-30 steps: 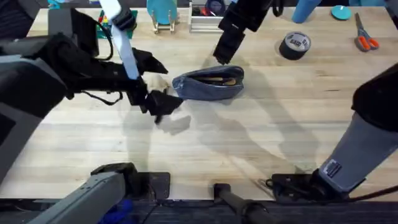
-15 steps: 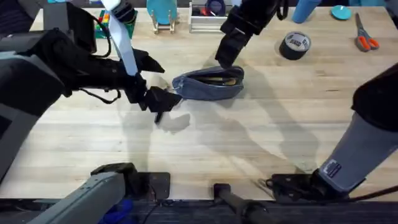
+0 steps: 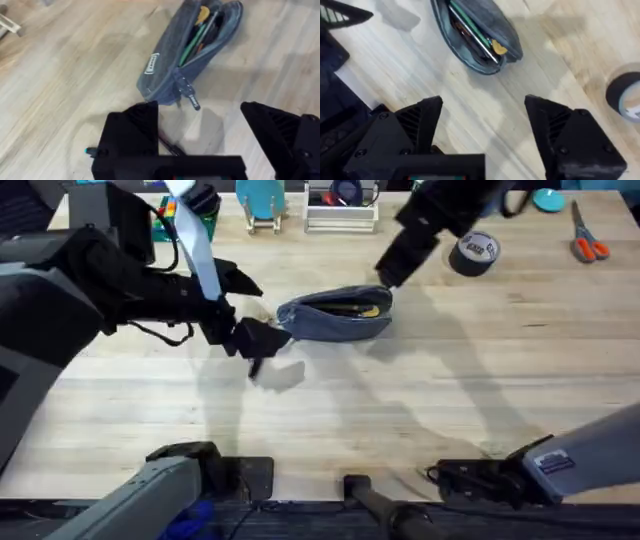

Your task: Unzip the bag, pick up the pens from the table one at a time and place them inside, then zip the bag closed.

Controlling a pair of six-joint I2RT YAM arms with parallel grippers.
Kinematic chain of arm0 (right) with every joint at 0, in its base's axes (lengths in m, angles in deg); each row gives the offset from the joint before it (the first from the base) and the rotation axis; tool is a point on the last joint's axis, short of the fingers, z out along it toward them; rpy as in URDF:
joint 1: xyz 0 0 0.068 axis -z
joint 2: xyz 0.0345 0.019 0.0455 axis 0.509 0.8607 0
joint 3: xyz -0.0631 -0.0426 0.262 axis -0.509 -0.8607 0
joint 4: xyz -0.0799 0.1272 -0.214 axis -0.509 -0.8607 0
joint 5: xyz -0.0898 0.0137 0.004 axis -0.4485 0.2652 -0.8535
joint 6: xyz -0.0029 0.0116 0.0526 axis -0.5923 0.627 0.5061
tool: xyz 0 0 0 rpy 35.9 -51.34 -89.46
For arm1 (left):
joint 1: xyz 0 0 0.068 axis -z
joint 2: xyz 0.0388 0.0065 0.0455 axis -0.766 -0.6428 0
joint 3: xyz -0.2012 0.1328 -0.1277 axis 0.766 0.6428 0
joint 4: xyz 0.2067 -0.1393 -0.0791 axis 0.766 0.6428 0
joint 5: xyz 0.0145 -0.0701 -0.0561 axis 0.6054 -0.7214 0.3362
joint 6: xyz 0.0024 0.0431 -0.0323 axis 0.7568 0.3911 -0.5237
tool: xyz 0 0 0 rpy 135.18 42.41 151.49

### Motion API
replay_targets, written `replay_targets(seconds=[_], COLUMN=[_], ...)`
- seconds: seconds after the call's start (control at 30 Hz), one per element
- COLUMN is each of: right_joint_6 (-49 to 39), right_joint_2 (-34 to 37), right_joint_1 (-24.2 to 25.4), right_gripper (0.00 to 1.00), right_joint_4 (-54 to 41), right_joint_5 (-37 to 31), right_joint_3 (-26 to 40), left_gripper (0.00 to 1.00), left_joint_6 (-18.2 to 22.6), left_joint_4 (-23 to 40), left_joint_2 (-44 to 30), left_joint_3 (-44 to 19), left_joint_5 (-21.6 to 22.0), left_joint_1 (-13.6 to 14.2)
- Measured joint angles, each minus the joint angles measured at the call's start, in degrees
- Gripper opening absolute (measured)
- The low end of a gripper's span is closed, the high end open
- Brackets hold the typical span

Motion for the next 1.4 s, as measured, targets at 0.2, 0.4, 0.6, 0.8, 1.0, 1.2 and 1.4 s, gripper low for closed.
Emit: replay_targets(seconds=[0.2,0.4,0.6,0.8,1.0,1.2,1.4], right_joint_6=[0.04,0.04,0.04,0.04,0.04,0.04,0.04], right_joint_2=[-7.48,-9.89,-9.9,-9.9,-9.9,-9.9,-9.9], right_joint_1=[1.73,1.73,1.73,1.73,1.73,1.73,1.73], right_gripper=[0.996,0.996,0.996,0.995,0.995,0.996,0.996], right_joint_4=[3.82,5.03,5.28,5.32,5.32,5.36,5.36], right_joint_5=[0.14,0.15,0.14,0.14,0.14,0.14,0.14], right_joint_3=[-8.39,-11.61,-11.76,-11.79,-11.79,-11.79,-11.79], left_gripper=[0.993,0.993,0.993,0.995,0.995,0.994,0.993], left_joint_6=[-9.48,-23.95,-40.48,-48.24,-56.71,-60.17,-61.26], left_joint_4=[-4.51,-6.56,-6.82,-6.82,-7.02,-7.24,-7.22], left_joint_2=[0.0,0.0,0.0,0.0,0.0,0.0,0.0], left_joint_3=[0.0,0.0,0.0,0.0,0.0,0.0,0.0], left_joint_5=[3.59,11.2,22.65,29.57,34.18,35.03,35.56], left_joint_1=[0.0,0.0,0.0,0.0,0.0,0.0,0.0])
